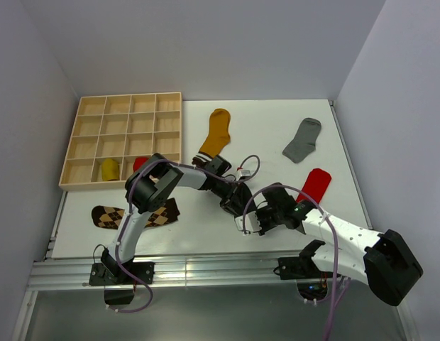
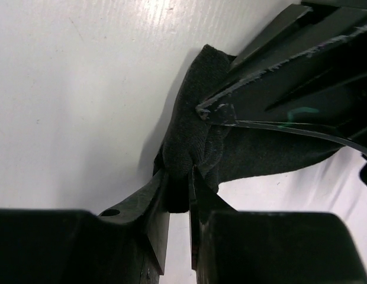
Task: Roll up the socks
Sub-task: Roll the sock at the center of the board.
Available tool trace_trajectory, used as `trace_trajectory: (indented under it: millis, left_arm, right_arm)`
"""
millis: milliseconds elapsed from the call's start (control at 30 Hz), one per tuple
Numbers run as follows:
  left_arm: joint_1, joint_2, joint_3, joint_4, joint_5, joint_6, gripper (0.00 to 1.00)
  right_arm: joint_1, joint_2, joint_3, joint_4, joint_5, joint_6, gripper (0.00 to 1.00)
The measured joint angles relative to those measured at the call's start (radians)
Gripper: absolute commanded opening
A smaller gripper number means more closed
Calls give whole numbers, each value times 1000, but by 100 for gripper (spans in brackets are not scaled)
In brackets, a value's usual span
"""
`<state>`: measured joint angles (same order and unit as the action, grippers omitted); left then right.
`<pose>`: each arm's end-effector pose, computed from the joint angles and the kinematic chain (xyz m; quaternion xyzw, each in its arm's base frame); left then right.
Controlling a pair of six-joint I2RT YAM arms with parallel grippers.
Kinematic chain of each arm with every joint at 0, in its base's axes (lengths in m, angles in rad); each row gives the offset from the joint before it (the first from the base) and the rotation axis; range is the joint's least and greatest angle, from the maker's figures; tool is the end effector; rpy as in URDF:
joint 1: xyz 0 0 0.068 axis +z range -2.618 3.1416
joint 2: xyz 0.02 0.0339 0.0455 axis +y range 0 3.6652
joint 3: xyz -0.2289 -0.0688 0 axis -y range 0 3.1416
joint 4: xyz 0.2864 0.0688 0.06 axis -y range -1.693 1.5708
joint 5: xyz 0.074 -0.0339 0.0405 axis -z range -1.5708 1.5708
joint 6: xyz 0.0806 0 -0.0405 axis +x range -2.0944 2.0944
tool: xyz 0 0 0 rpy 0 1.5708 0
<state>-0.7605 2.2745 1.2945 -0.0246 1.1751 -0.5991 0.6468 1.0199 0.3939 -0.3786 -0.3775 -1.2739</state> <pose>0.2630 -0.3529 -0.0051 -0.2188 -0.7841 0.5601 0.1538 0.1795 0.1727 0.0637 -0.8028 0.4977 0.0868 0.3166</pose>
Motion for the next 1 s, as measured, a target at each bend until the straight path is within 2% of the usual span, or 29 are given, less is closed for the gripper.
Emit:
trace_trajectory:
  millis: [233,700,1000]
  left_arm:
    - [15,-47,0,-74,-75,13,30]
    - [88,-135,26,-179,-383,38,25]
    - [89,-105,117,-200,-500,38,20]
  right_arm:
    - [2,34,43,-69,4,-10,15]
    - [2,80,93,-134,36,10,16]
    - [2,209,261,-309,-24,23,16]
